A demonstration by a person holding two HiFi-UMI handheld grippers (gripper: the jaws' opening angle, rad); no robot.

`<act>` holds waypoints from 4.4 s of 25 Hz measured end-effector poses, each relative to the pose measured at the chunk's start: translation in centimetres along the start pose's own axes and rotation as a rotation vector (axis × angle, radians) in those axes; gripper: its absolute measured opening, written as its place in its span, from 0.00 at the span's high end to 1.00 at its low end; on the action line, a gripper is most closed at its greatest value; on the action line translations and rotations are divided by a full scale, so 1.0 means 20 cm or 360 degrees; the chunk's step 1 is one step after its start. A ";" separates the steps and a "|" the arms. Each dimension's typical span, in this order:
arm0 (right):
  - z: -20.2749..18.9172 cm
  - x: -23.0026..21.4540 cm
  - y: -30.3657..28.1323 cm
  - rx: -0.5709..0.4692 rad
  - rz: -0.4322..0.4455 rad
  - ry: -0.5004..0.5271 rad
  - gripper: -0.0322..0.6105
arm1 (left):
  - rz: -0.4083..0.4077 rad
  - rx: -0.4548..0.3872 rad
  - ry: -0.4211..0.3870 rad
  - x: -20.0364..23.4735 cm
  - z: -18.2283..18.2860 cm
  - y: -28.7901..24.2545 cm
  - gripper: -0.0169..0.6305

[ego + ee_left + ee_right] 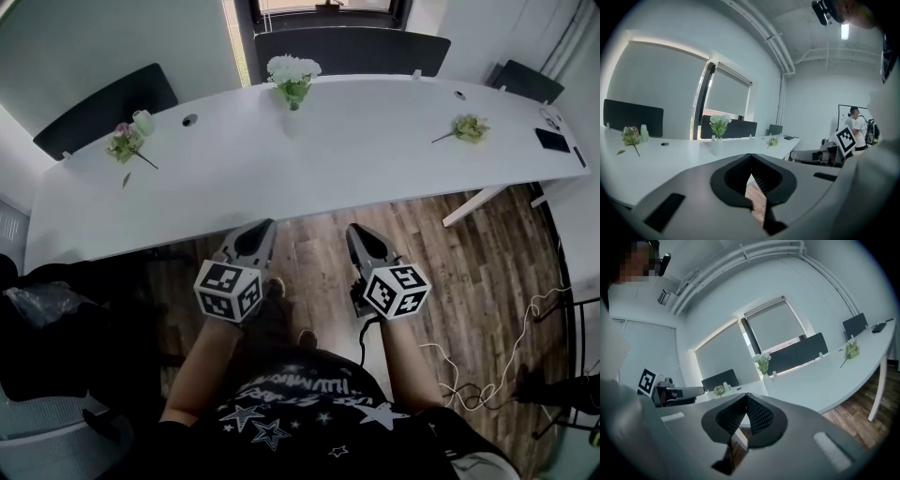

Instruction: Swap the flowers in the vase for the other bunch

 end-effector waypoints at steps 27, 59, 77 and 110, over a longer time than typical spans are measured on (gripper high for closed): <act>0.34 -0.31 -0.53 0.0081 -0.0081 -0.0012 0.95 | -0.0096 0.0000 0.0076 0.50 0.27 -0.58 0.96; 0.60 -0.45 -0.98 0.0094 -0.0233 -0.0028 0.95 | -0.0298 0.0038 0.0079 0.90 0.47 -1.06 0.96; 0.77 -0.71 -1.26 0.0212 0.0084 0.0053 0.95 | -0.0001 -0.0005 0.0114 0.95 0.46 -1.18 0.96; 0.87 -0.92 -1.59 0.0410 0.0300 0.0134 0.95 | -0.0103 0.0012 -0.0147 0.93 0.38 -1.55 0.40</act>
Point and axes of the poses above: the fingertips, and each gripper's own axes: y backward along the fingers, x to its left, z out of its top, the point moved 9 cm from there along y, backward along the fingers, and after that the axes turned 11 degrees about x, right-handed, at the moved point
